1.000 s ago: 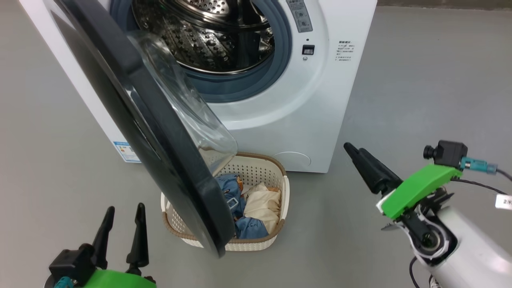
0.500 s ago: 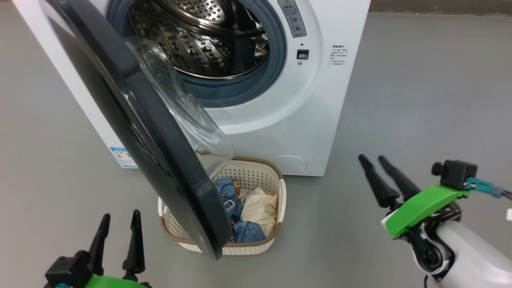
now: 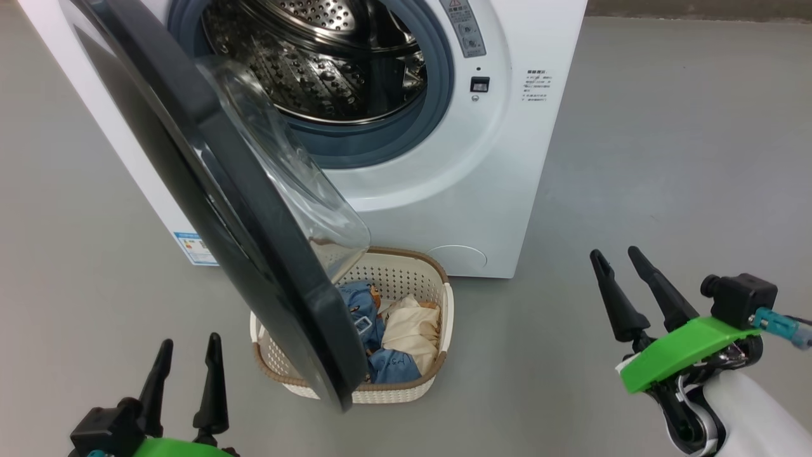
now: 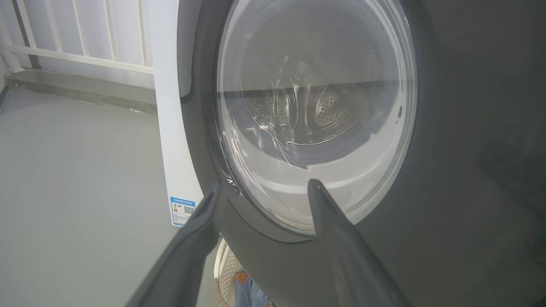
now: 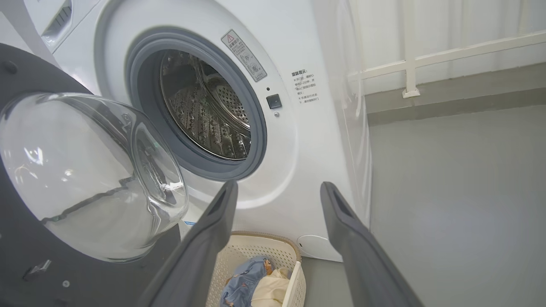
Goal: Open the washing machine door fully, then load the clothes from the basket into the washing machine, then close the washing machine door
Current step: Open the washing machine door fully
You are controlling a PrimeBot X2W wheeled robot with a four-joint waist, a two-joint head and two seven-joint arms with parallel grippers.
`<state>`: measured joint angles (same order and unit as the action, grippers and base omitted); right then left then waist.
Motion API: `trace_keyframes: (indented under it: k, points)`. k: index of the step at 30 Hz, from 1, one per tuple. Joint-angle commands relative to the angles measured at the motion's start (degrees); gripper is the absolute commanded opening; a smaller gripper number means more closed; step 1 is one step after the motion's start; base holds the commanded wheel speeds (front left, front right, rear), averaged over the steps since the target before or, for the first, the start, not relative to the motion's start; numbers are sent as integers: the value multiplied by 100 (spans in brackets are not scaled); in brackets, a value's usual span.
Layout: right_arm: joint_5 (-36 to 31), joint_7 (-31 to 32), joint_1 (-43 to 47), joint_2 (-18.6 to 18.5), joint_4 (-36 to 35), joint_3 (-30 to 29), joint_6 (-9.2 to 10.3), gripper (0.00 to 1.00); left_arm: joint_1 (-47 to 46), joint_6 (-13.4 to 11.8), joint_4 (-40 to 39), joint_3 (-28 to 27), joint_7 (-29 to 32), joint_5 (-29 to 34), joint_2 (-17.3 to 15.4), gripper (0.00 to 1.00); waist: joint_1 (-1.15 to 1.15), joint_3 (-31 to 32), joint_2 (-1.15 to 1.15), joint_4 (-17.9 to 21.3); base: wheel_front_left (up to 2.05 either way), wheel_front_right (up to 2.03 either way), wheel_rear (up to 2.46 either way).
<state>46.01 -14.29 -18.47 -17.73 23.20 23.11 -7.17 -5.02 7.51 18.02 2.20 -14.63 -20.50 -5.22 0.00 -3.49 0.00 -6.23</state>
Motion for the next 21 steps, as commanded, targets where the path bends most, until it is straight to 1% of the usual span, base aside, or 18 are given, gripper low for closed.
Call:
trace_keyframes:
  k: [1,3,6,10,14,21]
  points:
    - [-314,-70,151,29,-193,-71,-32,100,-90,-2,-121,-188,-37,83,-68,100,0,4,0,-2,0,0,0]
    - [-710,-70,272,55,-240,-163,-32,100,-96,-2,-121,-184,-37,87,-71,100,0,-2,0,-5,0,0,0]
    - [-1120,-70,420,177,-271,-410,-32,100,-112,-2,-117,-196,-37,128,-82,100,0,-13,0,0,0,0,0]
    - [-1520,-71,591,353,-326,-701,-32,100,-127,-2,-105,-195,-37,122,-80,100,0,-21,0,0,0,0,0]
    - [-1696,-71,737,491,-321,-910,-32,100,-147,-2,-99,-187,-37,114,-84,100,0,-39,0,-4,0,0,0]
    - [-1851,-71,838,562,-280,-1011,-32,100,-182,-2,-87,-198,-37,101,-87,100,0,-95,0,-6,0,0,0]
